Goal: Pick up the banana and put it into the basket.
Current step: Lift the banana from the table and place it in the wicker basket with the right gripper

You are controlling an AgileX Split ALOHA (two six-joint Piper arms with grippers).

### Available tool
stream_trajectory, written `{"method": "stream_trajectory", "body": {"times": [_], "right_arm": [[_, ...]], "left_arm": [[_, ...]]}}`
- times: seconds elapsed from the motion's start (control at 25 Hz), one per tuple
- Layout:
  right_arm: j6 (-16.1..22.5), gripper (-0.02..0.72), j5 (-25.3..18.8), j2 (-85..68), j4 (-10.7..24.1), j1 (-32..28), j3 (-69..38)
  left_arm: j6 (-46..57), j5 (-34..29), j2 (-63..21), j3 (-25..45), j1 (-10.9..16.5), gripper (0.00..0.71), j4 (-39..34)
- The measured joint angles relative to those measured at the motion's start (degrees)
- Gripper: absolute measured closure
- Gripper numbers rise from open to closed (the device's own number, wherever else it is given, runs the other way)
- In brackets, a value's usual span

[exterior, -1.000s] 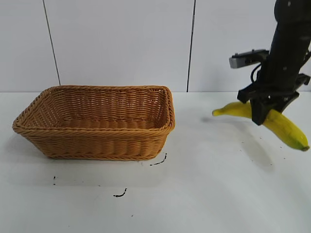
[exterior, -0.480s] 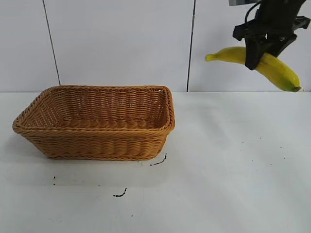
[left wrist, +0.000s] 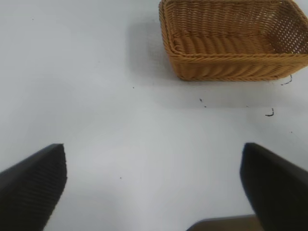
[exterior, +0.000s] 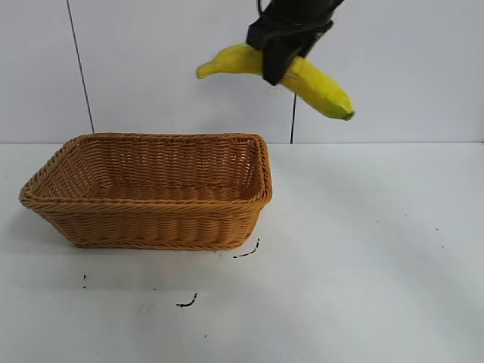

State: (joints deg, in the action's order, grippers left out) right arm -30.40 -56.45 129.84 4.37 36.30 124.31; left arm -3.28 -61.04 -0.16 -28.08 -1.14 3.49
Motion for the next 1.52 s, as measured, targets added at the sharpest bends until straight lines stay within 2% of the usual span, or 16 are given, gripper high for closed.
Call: {"method": "stream_trajectory", "body": {"times": [0.16,0.4,0.92,1.0,1.08,1.12,1.16,1.32,1.52], "right_arm": [[-0.5,0.383,4.9,2.7,2.2,2.3,0.0],[-0.5,0.383,12.4,7.5,2.7,2.5,0.1],[-0.5,0.383,13.4,13.3,2.8,2.5,0.1],[-0.5,0.336,13.3,12.9,2.6,2.5,0.2],[0.0,0.174,12.5,12.5,2.0,2.5,0.2],[0.7,0.106,12.1,12.2,2.0,2.5,0.2],[1.4,0.072,11.7,11.9,2.0,2.5,0.2],[6.5,0.018,8.8,9.3,3.8,2.5,0.4],[21.0,0.014,4.5,3.5,4.7,1.1,0.7]], "left_arm": [[0.0,0.0,0.0,0.0,0.0,0.015,0.0],[0.0,0.0,0.0,0.0,0.0,0.015,0.0],[0.0,0.0,0.0,0.0,0.0,0.015,0.0],[0.0,0.0,0.0,0.0,0.0,0.015,0.0],[0.0,0.0,0.0,0.0,0.0,0.015,0.0],[0.0,0.0,0.0,0.0,0.0,0.015,0.0],[0.0,0.0,0.0,0.0,0.0,0.015,0.0],[0.0,0.0,0.0,0.0,0.0,0.015,0.0],[0.0,0.0,0.0,0.0,0.0,0.015,0.0]]}}
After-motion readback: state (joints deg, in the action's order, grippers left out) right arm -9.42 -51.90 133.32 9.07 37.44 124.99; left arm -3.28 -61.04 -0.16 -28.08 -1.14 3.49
